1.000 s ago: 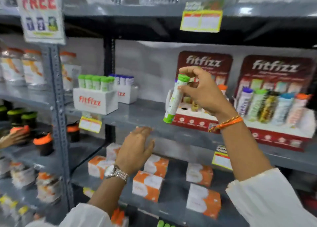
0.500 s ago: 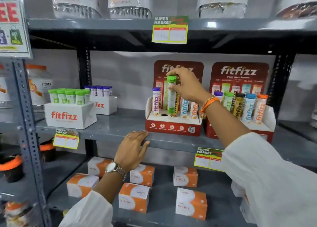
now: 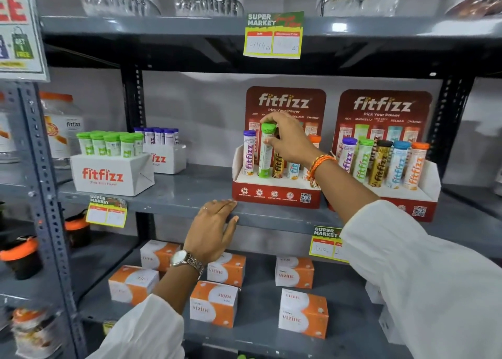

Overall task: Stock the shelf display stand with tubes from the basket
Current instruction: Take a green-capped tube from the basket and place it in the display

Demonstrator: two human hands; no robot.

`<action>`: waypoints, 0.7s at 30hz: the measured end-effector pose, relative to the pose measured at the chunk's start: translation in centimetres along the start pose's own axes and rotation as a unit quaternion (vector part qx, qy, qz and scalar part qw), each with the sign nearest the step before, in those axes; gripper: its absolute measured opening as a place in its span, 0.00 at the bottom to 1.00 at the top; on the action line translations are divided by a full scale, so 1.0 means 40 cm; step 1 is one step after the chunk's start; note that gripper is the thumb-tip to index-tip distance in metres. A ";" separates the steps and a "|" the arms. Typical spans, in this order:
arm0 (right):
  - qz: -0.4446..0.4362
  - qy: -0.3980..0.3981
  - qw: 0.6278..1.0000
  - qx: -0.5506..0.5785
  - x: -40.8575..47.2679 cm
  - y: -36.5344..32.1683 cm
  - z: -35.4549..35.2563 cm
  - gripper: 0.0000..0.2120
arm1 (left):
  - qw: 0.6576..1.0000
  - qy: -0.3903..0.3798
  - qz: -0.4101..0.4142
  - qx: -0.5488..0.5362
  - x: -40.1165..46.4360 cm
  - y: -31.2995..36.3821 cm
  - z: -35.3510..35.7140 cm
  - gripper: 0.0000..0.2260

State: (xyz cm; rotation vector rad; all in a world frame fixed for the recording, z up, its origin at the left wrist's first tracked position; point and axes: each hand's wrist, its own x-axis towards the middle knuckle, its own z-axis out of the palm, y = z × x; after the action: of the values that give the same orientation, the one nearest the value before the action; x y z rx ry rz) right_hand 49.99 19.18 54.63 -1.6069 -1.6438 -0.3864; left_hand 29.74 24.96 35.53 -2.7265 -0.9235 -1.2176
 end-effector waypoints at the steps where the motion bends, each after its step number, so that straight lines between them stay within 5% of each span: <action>1: 0.000 -0.002 1.000 0.000 0.003 0.001 0.002 0.19 | 1.000 -0.001 -0.003 -0.002 0.001 -0.001 0.001 0.23; 21: -0.008 -0.024 1.000 -0.014 0.040 0.002 0.009 0.19 | 1.000 0.000 -0.001 -0.003 0.003 -0.010 0.008 0.21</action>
State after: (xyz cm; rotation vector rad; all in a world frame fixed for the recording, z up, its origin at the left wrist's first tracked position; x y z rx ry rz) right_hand 50.14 20.56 55.51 -1.6362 -1.6961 -0.3841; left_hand 29.80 25.43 35.30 -2.7319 -0.9242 -1.2223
